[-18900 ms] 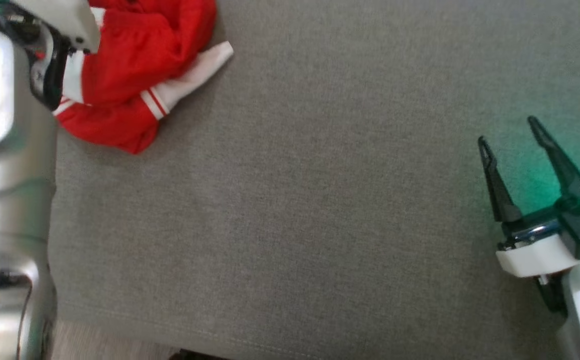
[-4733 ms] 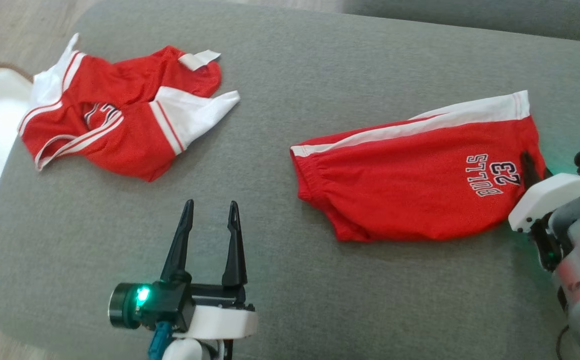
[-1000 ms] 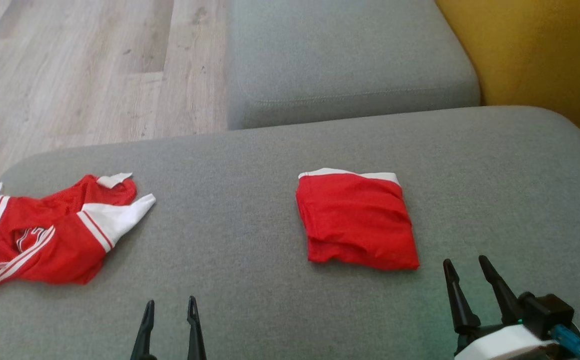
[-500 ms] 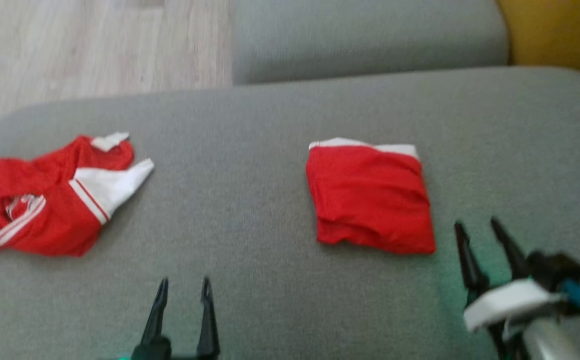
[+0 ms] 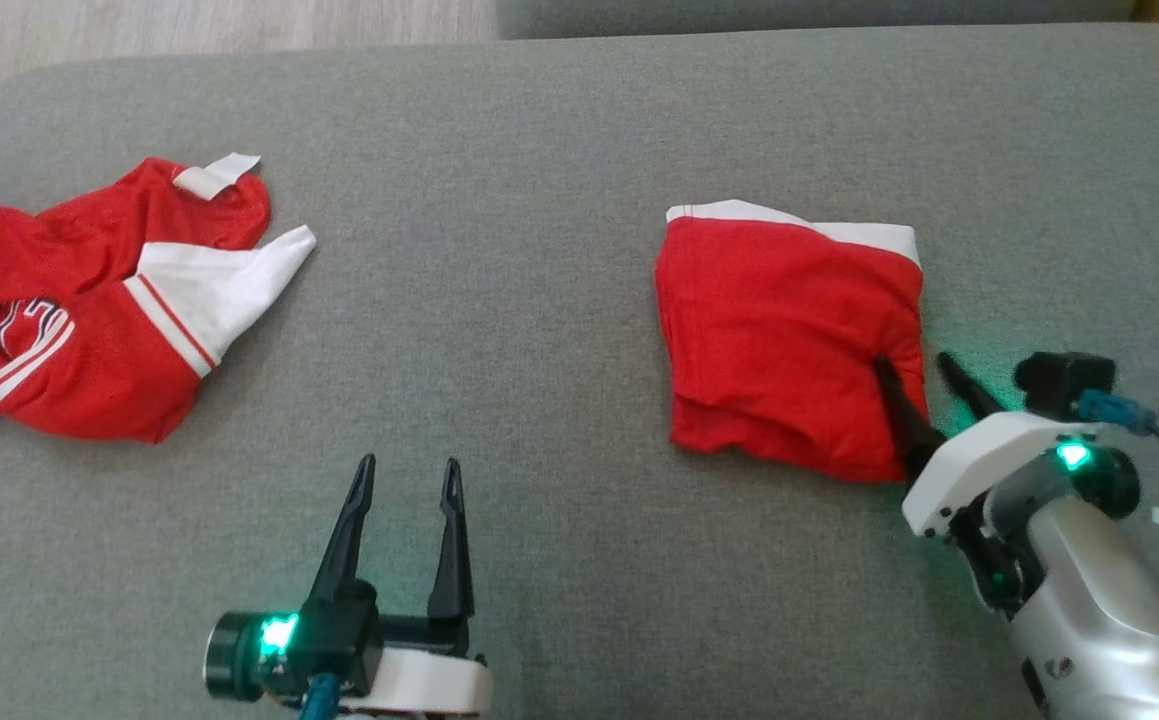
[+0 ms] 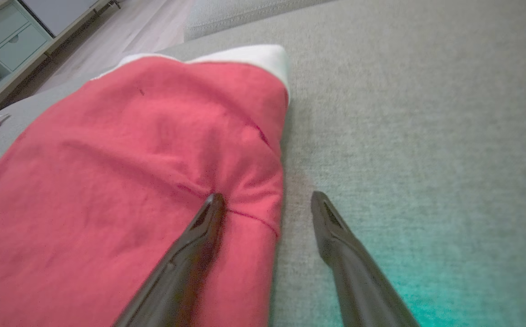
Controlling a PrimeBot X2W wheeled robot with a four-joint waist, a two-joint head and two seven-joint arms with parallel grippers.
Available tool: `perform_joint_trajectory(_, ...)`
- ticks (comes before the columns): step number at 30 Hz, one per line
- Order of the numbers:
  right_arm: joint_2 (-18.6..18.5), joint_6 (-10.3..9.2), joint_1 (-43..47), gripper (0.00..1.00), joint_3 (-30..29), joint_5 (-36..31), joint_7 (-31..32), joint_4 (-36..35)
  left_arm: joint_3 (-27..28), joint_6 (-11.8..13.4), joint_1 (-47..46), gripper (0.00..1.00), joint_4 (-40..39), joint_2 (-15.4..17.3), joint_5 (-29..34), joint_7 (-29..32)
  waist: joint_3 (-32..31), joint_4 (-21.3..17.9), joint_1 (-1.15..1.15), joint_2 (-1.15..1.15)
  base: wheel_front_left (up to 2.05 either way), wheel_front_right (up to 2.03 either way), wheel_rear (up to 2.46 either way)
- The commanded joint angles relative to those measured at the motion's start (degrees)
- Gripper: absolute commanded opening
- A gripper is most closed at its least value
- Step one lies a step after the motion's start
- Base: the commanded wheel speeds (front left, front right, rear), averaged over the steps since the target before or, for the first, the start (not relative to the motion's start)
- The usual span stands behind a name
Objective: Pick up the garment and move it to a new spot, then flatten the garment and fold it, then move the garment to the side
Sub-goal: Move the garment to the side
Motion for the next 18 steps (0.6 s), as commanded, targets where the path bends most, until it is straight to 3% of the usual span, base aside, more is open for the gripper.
perform_joint_trajectory(1, -0.7, -0.05, -1.7, 0.22, 2.5, 1.9, 1.4, -0.3, 1.2, 0.4, -2.4, 1.0, -1.4, -0.1, -0.2, -0.4, 0.3, 0.3, -0.01, 0.0, 0.0, 0.0, 0.0)
perform_joint_trajectory(2, -0.8, -0.05, -2.0, 0.0, 3.2, 2.7, 1.8, -0.1, 1.1, 0.5, -2.7, 1.0, -1.5, -0.1, -0.3, -0.4, 0.3, 0.3, -0.01, 0.0, 0.0, 0.0, 0.0)
perform_joint_trajectory(8, -4.8, -0.05, -3.7, 0.0, 4.4, 4.0, 0.7, -0.2, 0.9, 0.7, -2.8, 1.0, -1.7, -0.1, -0.4, -0.4, 1.0, -1.2, -0.01, 0.0, 0.0, 0.0, 0.0)
perform_joint_trajectory(18, -18.3, -0.05, -6.9, 0.0, 1.4, 2.9, 2.0, -2.5, 1.1, -0.1, -5.8, 1.0, -2.1, -0.1, 1.0, -0.4, 6.6, -5.7, -0.01, 0.0, 0.0, 0.0, 0.0)
